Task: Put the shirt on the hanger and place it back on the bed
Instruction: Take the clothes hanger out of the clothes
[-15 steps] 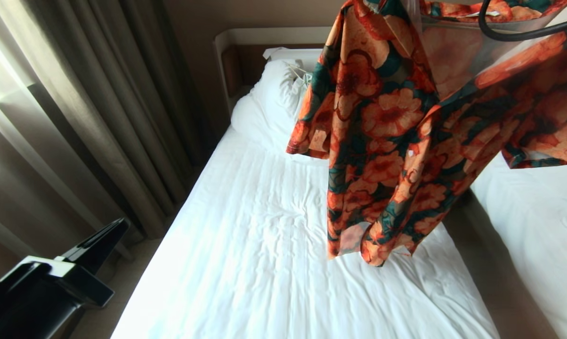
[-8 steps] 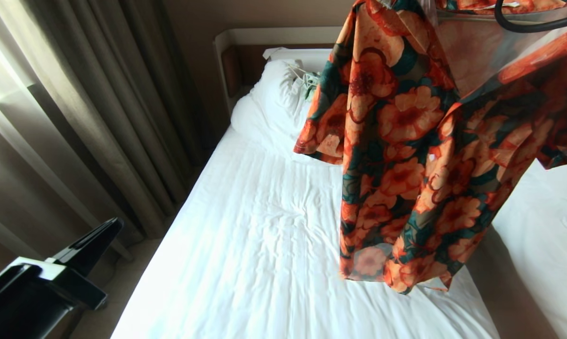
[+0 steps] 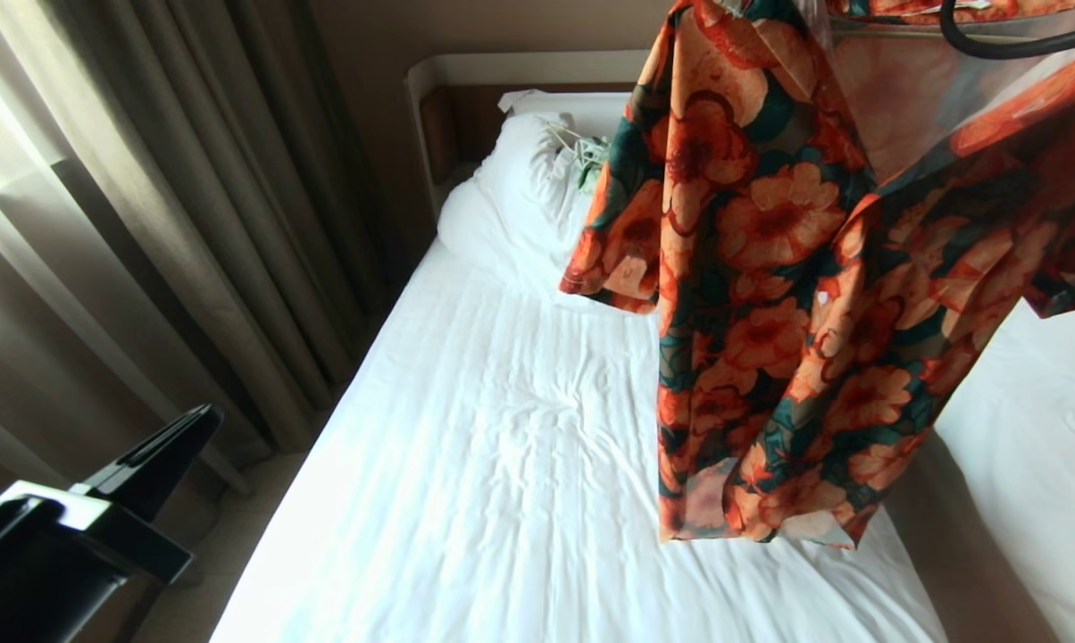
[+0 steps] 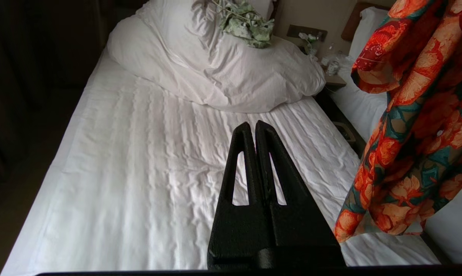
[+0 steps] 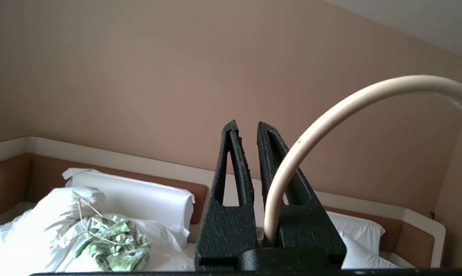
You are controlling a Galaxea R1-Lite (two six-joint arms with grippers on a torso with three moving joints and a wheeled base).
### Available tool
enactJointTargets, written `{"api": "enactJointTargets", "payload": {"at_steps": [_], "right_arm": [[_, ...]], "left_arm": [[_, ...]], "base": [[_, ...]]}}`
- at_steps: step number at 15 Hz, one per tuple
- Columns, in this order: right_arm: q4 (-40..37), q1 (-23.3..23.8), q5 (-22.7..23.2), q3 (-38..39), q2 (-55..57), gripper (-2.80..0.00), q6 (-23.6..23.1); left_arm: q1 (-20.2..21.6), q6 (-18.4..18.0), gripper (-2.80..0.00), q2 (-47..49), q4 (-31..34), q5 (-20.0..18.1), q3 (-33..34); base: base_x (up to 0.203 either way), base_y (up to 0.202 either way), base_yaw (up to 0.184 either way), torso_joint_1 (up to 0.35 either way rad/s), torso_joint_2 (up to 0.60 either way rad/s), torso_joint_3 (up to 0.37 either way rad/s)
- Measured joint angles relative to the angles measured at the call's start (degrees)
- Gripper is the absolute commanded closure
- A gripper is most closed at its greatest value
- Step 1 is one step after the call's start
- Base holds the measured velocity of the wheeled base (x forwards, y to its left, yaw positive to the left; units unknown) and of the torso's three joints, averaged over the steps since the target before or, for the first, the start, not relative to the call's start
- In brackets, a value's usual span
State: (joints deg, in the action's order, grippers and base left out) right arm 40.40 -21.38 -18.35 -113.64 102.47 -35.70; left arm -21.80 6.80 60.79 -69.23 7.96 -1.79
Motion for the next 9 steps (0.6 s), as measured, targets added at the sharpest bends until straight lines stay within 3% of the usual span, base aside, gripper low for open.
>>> {"api": "enactJointTargets", "payload": {"at_steps": [9], "right_arm": [[-0.3,-0.6,-1.7,0.1,0.0,0.0,-0.3]], "left_arm": [[0.0,-0.5,0.0,-1.0,0.4,0.0,-1.2]], "base": [[0.0,0.0,0.0,0.0,0.0,0.0]]}}
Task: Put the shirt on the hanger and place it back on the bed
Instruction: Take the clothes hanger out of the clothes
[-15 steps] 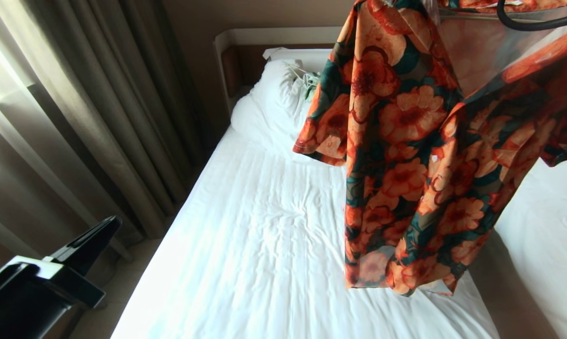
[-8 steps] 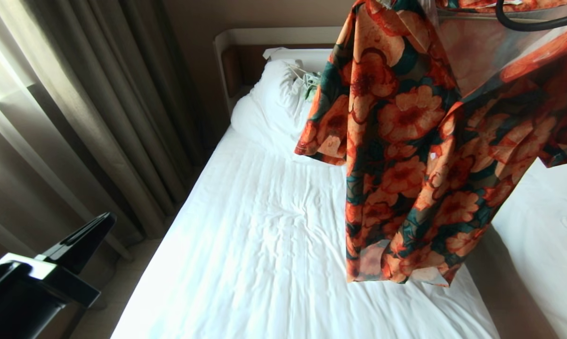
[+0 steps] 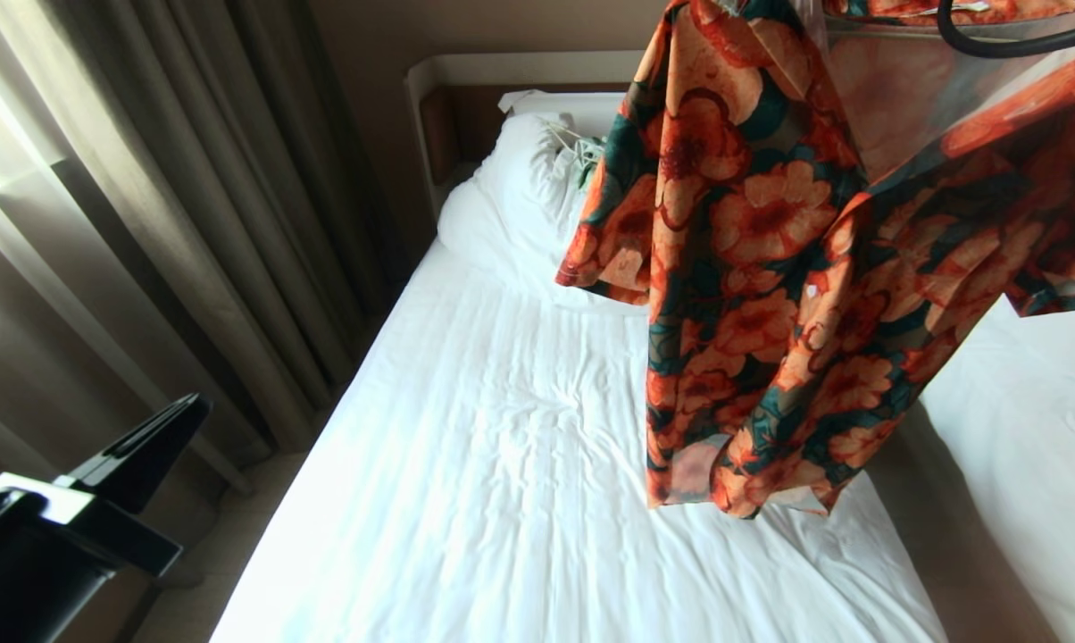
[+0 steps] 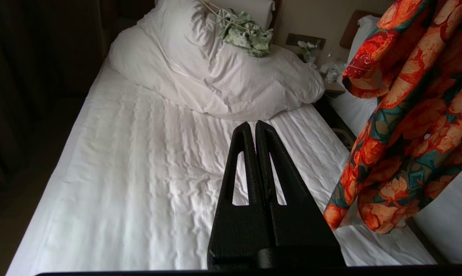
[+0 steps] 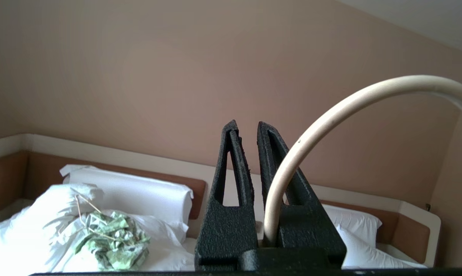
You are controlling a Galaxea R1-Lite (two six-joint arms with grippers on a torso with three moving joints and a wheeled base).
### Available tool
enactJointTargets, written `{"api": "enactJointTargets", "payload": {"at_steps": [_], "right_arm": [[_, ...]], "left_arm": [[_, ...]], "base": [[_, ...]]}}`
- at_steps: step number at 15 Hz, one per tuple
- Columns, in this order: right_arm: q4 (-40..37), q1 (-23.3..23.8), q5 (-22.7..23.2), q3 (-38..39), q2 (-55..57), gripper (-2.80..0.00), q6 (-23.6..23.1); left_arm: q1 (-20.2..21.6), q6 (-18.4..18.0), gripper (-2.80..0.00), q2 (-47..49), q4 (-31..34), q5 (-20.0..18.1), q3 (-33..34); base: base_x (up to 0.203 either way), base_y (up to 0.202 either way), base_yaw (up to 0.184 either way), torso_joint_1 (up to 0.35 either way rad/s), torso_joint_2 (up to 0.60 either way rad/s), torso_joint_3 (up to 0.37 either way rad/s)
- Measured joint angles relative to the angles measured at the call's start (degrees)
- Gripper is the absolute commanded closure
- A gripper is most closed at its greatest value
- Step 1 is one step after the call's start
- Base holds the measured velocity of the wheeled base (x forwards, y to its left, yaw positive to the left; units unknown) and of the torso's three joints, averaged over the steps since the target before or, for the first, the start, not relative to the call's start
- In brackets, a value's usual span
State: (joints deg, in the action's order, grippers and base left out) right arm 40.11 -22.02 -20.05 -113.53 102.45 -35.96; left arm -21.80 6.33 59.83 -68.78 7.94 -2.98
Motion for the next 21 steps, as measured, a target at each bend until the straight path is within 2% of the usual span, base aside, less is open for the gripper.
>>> {"api": "enactJointTargets", "payload": {"at_steps": [2,5,8,10,13,15,17,21], "right_arm": [[-3.2,-0.3,-0.7,0.2,-0.4,0.0,0.0],[-11.6,-1.8,-1.8,0.6,-1.9,0.0,0.3],[-17.3,-3.0,-2.4,0.7,-2.5,0.0,0.7],[-17.4,-3.6,-3.3,0.7,-1.6,0.0,1.7],[-17.0,-3.8,-4.9,0.7,1.1,0.0,2.5],[-17.0,-4.3,-5.4,0.7,2.7,0.0,5.7],[-17.0,-5.3,-6.3,1.1,4.0,0.0,10.0],[-17.0,-5.7,-6.6,1.9,6.8,0.0,15.4]], "left_arm": [[0.0,-2.4,0.0,-0.2,3.9,0.3,-2.7],[-0.1,-7.5,0.0,-1.1,15.3,4.6,-11.3],[-0.8,-8.8,0.0,-1.8,28.4,7.0,-21.6],[-2.9,-8.7,0.0,0.2,34.1,8.2,-26.2],[-8.8,-8.3,0.0,9.1,31.9,11.4,-31.2],[-14.7,-6.8,0.0,16.3,28.6,15.4,-35.5],[-21.3,-3.8,0.0,22.5,26.3,19.9,-40.5],[-30.4,-1.0,0.0,31.0,25.4,21.8,-47.4]], "base": [[0.0,0.0,0.0,0.0,0.0,0.0],[0.0,0.0,0.0,0.0,0.0,0.0],[0.0,0.0,0.0,0.0,0.0,0.0],[0.0,0.0,0.0,0.0,0.0,0.0],[0.0,0.0,0.0,0.0,0.0,0.0],[0.0,0.0,0.0,0.0,0.0,0.0],[0.0,0.0,0.0,0.0,0.0,0.0],[0.0,0.0,0.0,0.0,0.0,0.0]]}}
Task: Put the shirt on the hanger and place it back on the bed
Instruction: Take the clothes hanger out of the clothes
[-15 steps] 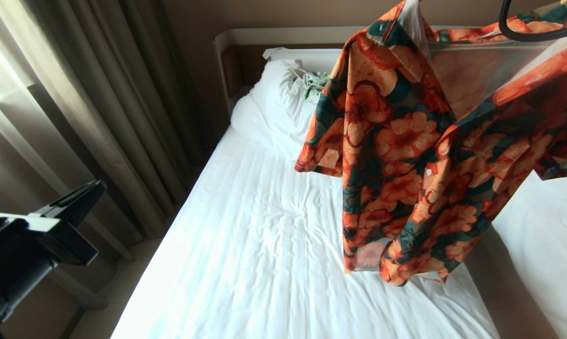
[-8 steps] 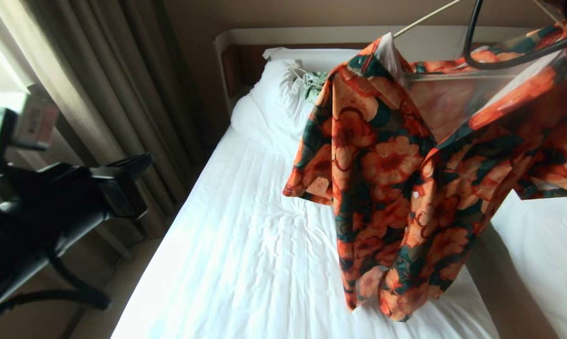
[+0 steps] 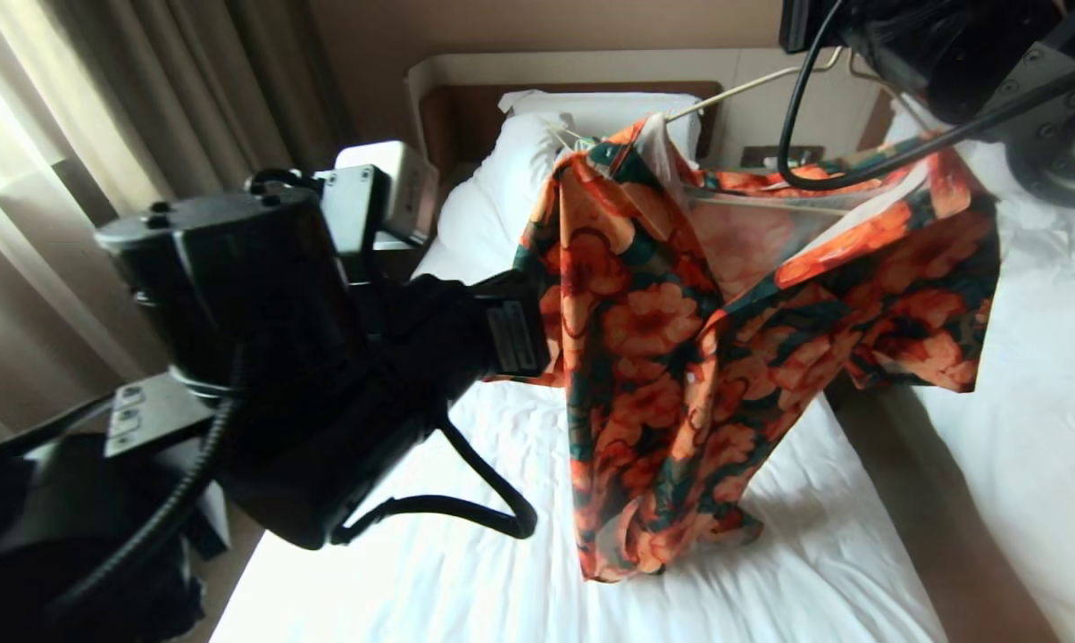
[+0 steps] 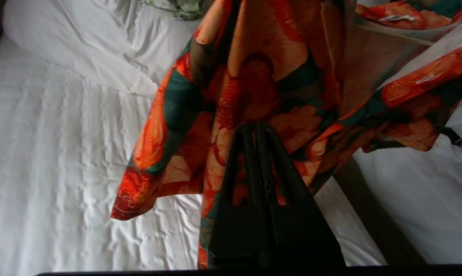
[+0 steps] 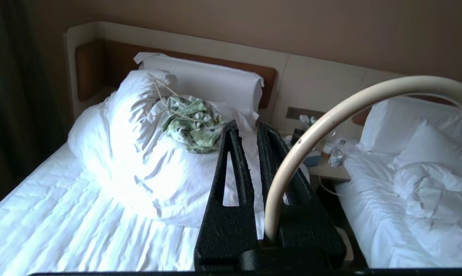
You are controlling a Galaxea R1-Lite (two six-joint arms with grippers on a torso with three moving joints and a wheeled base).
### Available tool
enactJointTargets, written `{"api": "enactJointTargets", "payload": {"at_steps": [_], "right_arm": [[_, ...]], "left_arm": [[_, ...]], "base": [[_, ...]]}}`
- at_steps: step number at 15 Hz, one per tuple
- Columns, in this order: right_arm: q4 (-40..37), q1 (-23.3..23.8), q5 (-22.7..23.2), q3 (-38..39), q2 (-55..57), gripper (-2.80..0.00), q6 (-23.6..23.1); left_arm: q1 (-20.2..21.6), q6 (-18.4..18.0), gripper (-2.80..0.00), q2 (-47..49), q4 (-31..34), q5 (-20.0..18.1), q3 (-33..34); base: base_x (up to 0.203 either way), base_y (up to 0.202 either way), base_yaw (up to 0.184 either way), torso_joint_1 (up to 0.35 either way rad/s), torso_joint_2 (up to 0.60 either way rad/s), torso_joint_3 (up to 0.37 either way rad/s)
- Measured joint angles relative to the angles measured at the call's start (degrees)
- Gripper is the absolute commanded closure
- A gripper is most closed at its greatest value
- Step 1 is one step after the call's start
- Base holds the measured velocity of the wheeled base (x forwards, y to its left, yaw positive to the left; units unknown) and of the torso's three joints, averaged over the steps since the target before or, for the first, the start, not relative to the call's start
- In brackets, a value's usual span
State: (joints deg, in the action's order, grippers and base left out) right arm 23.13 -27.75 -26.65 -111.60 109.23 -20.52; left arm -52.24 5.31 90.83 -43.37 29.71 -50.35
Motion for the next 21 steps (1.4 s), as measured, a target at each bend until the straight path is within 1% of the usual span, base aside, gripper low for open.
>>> {"api": "enactJointTargets", "payload": {"at_steps": [2,5,6,7,10,15,17,21], "right_arm": [[0.1,-0.3,-0.2,1.6,1.5,0.0,2.1],[0.9,-1.0,-0.2,2.5,3.6,0.0,3.0],[1.0,-1.1,-0.3,2.6,4.1,0.0,3.0],[1.0,-1.2,-0.3,2.6,4.6,0.0,3.0],[1.1,-1.9,-0.3,2.7,5.4,0.0,4.2],[1.1,-3.5,-0.4,2.8,5.4,0.0,4.9],[1.2,-4.5,-0.5,2.9,4.8,0.0,4.9],[1.2,-5.4,-1.0,3.8,3.8,0.0,4.9]], "left_arm": [[-1.8,2.4,0.0,3.4,-0.3,-0.1,-2.1],[-1.9,3.2,0.0,8.3,-0.6,-1.0,-5.6],[-1.7,3.3,-0.24,9.7,-0.6,-1.5,-6.5],[-1.3,3.3,-2.8,11.2,-0.9,-2.1,-7.4],[1.4,3.6,-2.8,14.8,-4.8,-4.8,-9.9],[4.8,3.6,-2.8,18.8,-5.0,-6.7,-14.8],[5.7,3.6,-2.8,19.8,-5.0,-8.8,-16.5],[7.3,3.5,-2.8,20.9,-5.1,-8.9,-18.9]], "base": [[0.0,0.0,0.0,0.0,0.0,0.0],[0.0,0.0,0.0,0.0,0.0,0.0],[0.0,0.0,0.0,0.0,0.0,0.0],[0.0,0.0,0.0,0.0,0.0,0.0],[0.0,0.0,0.0,0.0,0.0,0.0],[0.0,0.0,0.0,0.0,0.0,0.0],[0.0,0.0,0.0,0.0,0.0,0.0],[0.0,0.0,0.0,0.0,0.0,0.0]]}}
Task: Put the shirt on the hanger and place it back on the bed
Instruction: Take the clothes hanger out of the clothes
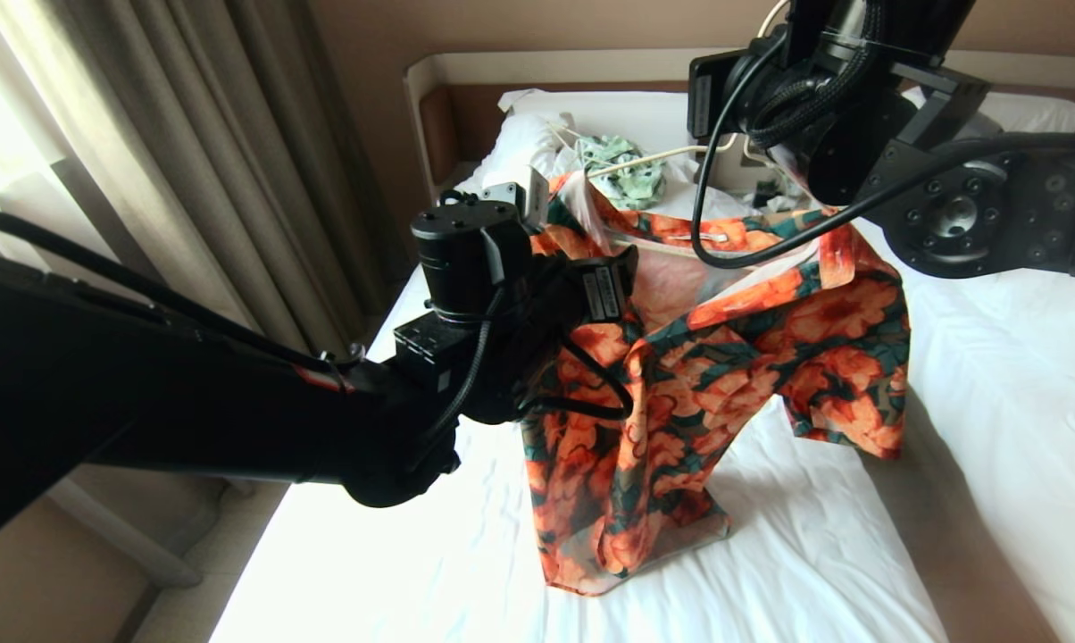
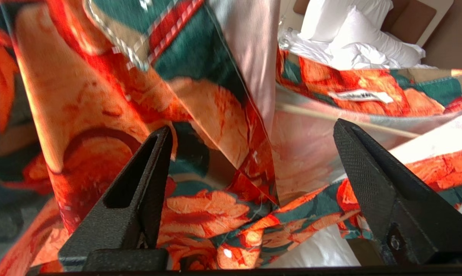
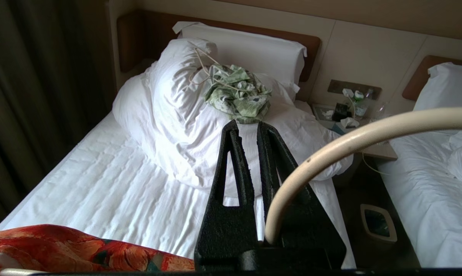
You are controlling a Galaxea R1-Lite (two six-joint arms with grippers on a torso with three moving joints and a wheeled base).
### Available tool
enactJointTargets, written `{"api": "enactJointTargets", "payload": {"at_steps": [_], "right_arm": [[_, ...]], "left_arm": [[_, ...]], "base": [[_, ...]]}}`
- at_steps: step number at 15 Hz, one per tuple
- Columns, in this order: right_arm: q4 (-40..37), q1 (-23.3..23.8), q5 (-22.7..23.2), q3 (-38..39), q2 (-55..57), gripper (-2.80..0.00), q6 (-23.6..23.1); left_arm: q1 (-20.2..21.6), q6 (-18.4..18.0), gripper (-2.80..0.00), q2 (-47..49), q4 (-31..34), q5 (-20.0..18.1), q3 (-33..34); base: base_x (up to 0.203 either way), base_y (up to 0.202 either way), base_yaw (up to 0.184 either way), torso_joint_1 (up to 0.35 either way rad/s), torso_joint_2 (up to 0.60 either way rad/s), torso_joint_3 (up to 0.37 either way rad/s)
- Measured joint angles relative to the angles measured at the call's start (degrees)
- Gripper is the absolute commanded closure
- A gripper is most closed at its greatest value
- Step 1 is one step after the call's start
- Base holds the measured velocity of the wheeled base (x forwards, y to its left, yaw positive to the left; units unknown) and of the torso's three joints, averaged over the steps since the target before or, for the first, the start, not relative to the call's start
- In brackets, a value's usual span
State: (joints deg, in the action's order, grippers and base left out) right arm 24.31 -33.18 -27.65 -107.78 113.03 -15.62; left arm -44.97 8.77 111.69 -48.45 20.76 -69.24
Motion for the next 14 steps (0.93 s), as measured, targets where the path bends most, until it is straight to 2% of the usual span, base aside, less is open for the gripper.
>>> {"api": "enactJointTargets", "payload": {"at_steps": [4,5,14], "right_arm": [[-0.1,-0.6,0.0,1.2,-0.9,0.0,-0.1],[-0.1,-0.8,-0.1,1.2,-1.0,0.0,-0.2],[-0.1,-1.2,-0.1,1.1,-1.7,0.0,-0.5]], "left_arm": [[0.7,-0.4,-2.8,0.2,0.0,0.0,-1.9],[0.6,-0.8,0.0,0.2,0.1,0.0,-2.1],[0.8,-1.8,0.0,-0.3,0.0,0.3,-2.3]], "base": [[0.0,0.0,0.0,0.0,0.0,0.0],[0.0,0.0,0.0,0.0,0.0,0.0],[0.0,0.0,0.0,0.0,0.0,0.0]]}}
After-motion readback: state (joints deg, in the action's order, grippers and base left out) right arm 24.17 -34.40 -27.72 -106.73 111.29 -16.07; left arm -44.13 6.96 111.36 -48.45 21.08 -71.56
